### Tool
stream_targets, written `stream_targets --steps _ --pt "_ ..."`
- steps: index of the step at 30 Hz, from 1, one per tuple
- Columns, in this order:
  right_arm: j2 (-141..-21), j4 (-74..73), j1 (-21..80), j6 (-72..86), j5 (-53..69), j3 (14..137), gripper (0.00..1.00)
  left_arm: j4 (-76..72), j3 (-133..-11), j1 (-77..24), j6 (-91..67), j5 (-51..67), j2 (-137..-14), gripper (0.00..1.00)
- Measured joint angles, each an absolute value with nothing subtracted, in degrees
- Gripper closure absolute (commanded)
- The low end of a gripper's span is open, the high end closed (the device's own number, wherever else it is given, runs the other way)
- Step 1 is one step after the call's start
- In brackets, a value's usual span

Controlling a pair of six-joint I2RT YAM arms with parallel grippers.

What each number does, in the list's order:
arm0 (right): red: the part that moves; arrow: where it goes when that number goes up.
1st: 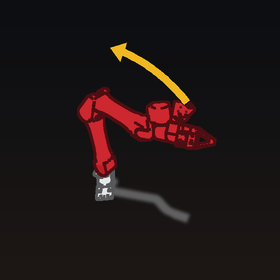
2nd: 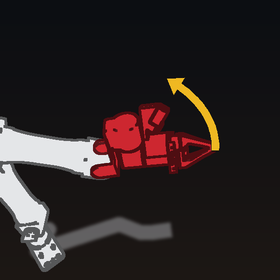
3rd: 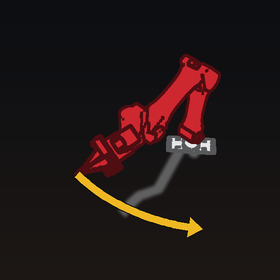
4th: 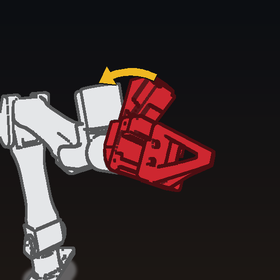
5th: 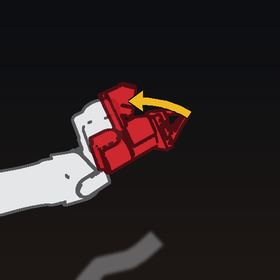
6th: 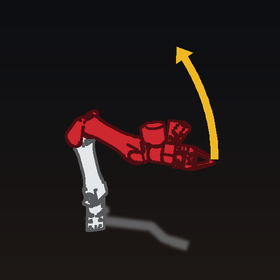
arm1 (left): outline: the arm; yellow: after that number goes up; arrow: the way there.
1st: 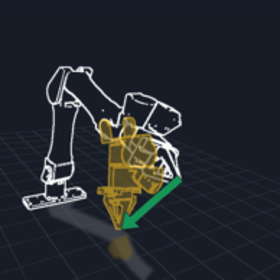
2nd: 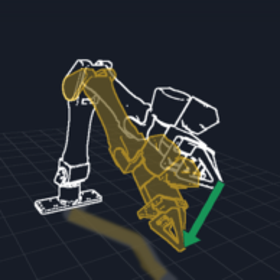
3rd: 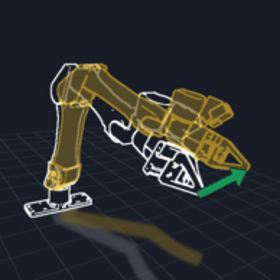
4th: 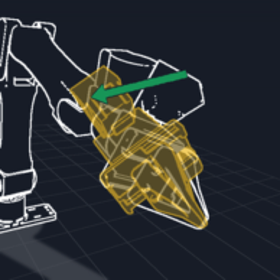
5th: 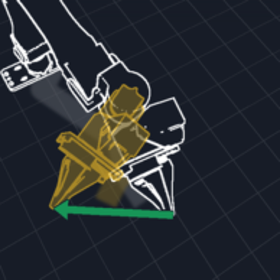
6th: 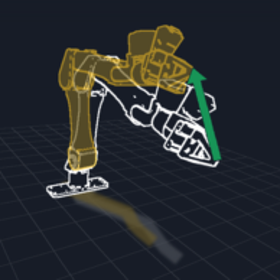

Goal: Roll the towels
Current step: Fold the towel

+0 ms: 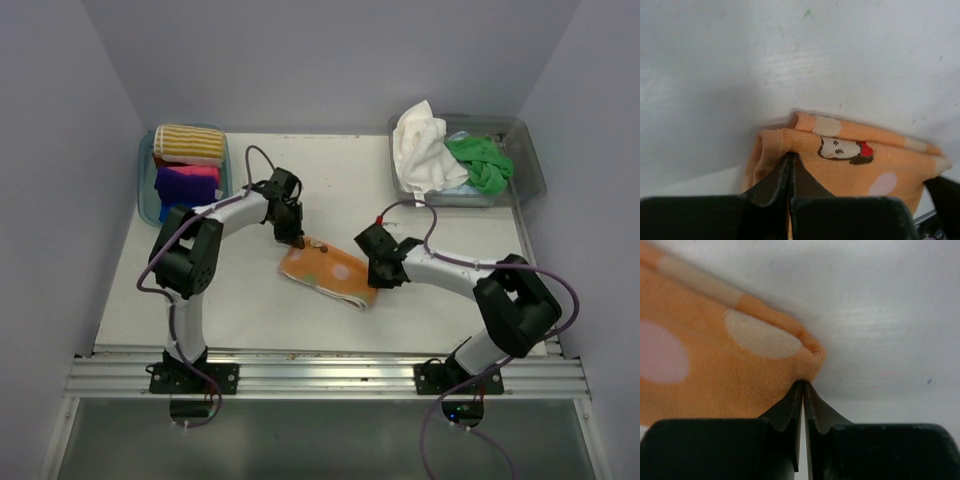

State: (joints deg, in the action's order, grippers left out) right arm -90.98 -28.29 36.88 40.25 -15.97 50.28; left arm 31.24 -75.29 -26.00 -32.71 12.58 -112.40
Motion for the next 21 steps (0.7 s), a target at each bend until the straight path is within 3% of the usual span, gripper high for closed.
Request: stream_targets --steps 7,14,21 --pt "-84.8 -28.8 51.8 49.3 -15.3 45.6 0.91 33.6 -90.8 -25.9 -30.8 12.6 -122.0 1.00" --pt "-75.6 -29.4 53.3 50.3 -15.9 47.4 0.88 37.3 -94.3 -26.4 -30.1 8.4 -118.0 1.00" --pt "-86.1 -23.2 54.9 49.7 -13.3 52.8 0.90 38.6 -92.5 -26.7 -29.7 6.5 -109.3 1.00"
